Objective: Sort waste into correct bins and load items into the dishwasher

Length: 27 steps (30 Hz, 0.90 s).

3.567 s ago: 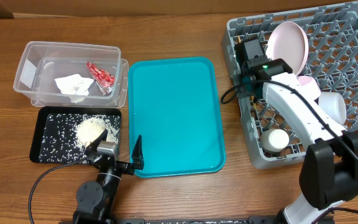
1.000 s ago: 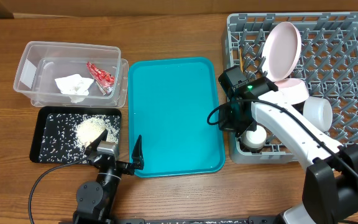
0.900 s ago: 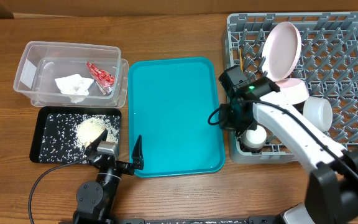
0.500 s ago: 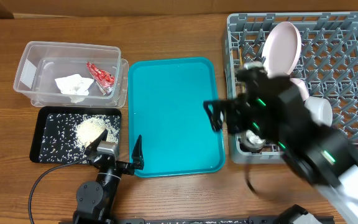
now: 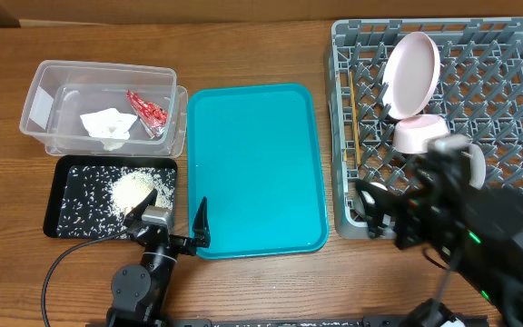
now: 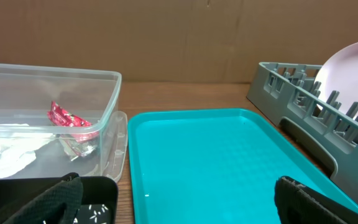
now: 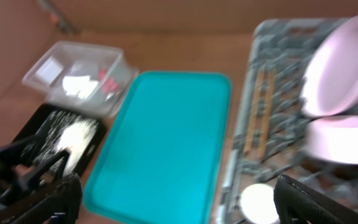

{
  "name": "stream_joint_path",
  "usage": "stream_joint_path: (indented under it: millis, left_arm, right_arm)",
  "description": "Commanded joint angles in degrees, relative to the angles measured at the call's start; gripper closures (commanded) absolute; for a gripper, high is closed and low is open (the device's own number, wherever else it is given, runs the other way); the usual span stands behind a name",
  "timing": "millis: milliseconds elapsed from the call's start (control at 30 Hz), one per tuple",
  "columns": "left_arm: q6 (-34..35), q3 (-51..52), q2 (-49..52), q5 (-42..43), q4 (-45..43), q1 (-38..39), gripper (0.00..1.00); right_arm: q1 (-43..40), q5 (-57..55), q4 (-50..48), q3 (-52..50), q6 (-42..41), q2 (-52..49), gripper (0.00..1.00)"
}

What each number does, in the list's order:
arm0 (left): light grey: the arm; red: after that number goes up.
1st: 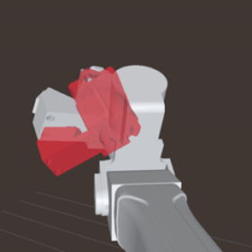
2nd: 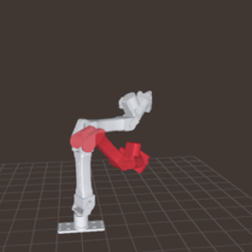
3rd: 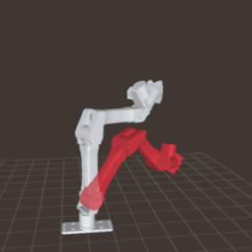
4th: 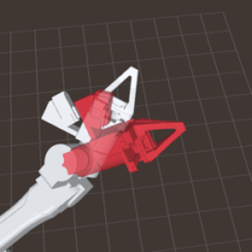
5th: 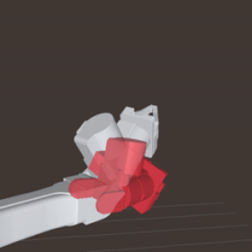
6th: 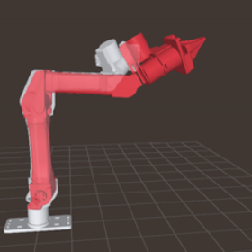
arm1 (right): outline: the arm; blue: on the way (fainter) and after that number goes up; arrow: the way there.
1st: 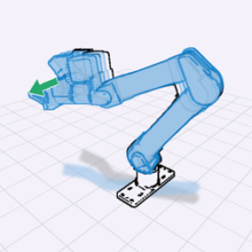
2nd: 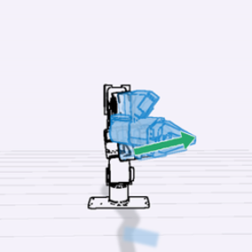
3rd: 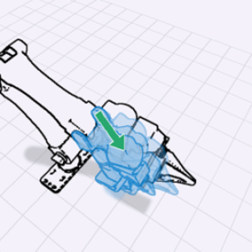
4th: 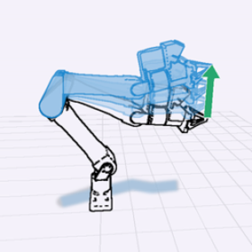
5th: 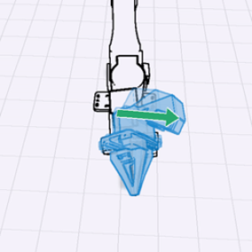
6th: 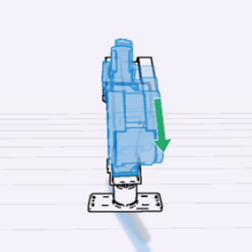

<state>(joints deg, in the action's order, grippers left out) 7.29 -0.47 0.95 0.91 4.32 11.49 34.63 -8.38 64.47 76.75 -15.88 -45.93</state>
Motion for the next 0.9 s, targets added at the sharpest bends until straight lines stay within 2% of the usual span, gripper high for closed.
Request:
stream_joint_path:
  millis: [0, 133, 233, 367, 600, 767, 867]
  left_arm:
    - [-0.02, 0.2, -0.63, 0.44, 0.09, -0.26, 0.0]
    - [0.0, 0.2, -0.63, 0.44, 0.09, -0.26, 0.0]
    - [0.0, 0.2, -0.63, 0.44, 0.09, -0.26, 0.0]
    - [0.0, 0.2, -0.63, 0.42, 0.09, -0.26, 0.0]
    - [-0.02, 0.2, -0.63, 0.44, 0.09, -0.26, 0.0]
    - [-0.02, 0.2, -0.63, 0.44, 0.09, -0.26, 0.0]
    - [-0.02, 0.2, -0.63, 0.44, 0.09, -0.26, 0.0]
  right_arm:
    - [-2.64, -5.49, -4.61, -1.73, 7.89, 5.09, 0.0]
    - [-12.48, 7.04, -17.4, -9.77, 17.94, 12.17, 0.0]
    - [-20.83, 15.15, -24.33, -18.08, 18.93, 17.14, 0.0]
    - [-28.15, 21.68, -27.89, -30.01, 18.93, 23.8, 0.0]
    - [-31.85, 22.16, -30.25, -47.6, 18.93, 36.48, 0.0]
    - [-31.87, 20.63, -41.55, -61.26, 18.91, 45.11, 0.0]
    - [-32.0, 20.9, -50.77, -67.69, 18.38, 45.75, 0.0]
